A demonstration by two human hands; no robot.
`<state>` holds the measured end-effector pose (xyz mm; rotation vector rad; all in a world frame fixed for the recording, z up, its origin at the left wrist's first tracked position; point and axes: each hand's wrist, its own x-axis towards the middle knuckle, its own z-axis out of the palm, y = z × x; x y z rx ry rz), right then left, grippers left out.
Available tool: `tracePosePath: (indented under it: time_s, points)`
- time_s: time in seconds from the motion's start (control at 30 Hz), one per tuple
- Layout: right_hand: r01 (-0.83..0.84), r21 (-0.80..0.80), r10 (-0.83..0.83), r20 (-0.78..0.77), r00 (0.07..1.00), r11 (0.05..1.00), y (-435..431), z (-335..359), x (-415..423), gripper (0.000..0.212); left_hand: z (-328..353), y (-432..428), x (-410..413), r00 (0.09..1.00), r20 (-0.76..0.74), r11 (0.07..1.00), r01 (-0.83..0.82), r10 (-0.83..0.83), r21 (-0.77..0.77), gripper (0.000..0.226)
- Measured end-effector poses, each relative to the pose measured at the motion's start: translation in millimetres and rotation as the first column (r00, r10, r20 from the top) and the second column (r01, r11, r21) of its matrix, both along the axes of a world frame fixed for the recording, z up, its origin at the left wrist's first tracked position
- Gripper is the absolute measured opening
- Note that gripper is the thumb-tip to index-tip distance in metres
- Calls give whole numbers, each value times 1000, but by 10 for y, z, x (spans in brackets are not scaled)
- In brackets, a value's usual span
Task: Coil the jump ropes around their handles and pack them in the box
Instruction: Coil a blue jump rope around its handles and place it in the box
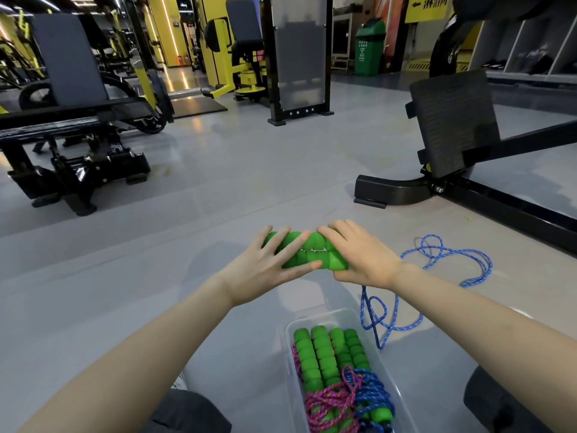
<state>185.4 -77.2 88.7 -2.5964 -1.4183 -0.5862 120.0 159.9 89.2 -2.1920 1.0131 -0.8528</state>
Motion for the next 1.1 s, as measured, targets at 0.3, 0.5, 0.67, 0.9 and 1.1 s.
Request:
tracePosePath:
  time_s: [0.3,0.5,0.67,0.9,1.1]
  points:
    - [23,-142,-65,-298,952,990,-63,14,-17,68,-141,2,-37,990,-71,986,130,-123,104,67]
    - [7,-153,-65,-379,923,988,-29,6,-41,68,-182,25,-86,989,-69,978,144,-134,153,63]
    - [1,-145,-58,-389,919,989,-25,-29,-44,66,-206,-29,-133,989,-44,979,145,-140,145,53]
    - [13,-88,-43,-347,937,996,-16,-2,-31,65,-162,1,-103,990,-37,985,136,-133,110,51]
    - [-12,-79,-17,-346,938,997,-28,-13,-42,65,-194,12,-133,992,-13,983,128,-128,131,52]
